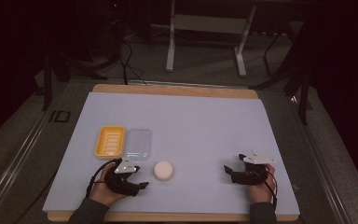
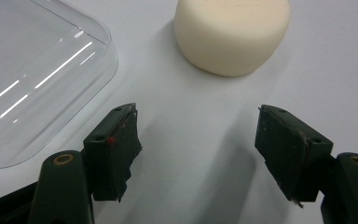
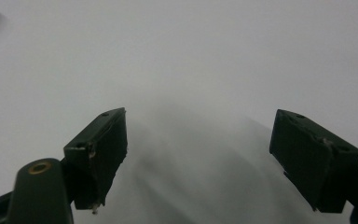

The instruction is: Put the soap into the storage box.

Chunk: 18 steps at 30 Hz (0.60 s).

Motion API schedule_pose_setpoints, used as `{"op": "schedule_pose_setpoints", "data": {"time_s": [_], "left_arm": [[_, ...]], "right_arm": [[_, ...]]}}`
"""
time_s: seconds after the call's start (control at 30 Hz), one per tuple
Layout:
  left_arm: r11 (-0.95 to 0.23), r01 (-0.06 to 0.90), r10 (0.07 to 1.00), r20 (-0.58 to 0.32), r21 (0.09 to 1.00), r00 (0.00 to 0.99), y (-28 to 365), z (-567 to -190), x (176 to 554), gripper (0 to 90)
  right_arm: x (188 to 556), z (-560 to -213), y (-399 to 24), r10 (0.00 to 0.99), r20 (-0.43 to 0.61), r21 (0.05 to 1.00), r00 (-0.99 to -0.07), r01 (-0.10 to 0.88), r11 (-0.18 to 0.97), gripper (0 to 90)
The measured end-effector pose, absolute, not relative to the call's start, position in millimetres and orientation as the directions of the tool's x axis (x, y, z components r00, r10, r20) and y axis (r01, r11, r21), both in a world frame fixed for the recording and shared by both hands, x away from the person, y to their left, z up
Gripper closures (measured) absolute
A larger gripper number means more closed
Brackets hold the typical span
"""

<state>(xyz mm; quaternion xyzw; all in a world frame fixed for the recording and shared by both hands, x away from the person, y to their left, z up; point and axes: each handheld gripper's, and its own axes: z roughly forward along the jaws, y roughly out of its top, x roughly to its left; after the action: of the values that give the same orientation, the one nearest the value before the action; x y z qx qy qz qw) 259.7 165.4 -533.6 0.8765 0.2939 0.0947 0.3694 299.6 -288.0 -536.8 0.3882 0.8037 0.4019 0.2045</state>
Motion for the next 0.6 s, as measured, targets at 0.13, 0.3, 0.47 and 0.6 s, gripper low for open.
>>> {"op": "schedule_pose_setpoints", "data": {"time_s": [0.13,0.3,0.47,0.6], "left_arm": [[-0.566,0.439,0.578,-0.044,0.698,0.815,166,-529,259,32.8],[-0.579,0.435,0.567,-0.043,0.690,0.822,167,-524,261,33.0],[-0.595,0.432,0.555,-0.042,0.678,0.831,169,-520,266,33.4],[-0.612,0.423,0.551,-0.023,0.669,0.834,167,-515,269,34.2]], "right_arm": [[297,-537,-286,0.786,-0.046,0.807,-0.617,0.441,0.393,18.0],[296,-537,-285,0.778,-0.060,0.808,-0.625,0.428,0.406,18.0],[296,-537,-286,0.768,-0.045,0.811,-0.638,0.426,0.401,17.9],[294,-536,-287,0.772,-0.052,0.823,-0.634,0.411,0.393,15.1]]}}
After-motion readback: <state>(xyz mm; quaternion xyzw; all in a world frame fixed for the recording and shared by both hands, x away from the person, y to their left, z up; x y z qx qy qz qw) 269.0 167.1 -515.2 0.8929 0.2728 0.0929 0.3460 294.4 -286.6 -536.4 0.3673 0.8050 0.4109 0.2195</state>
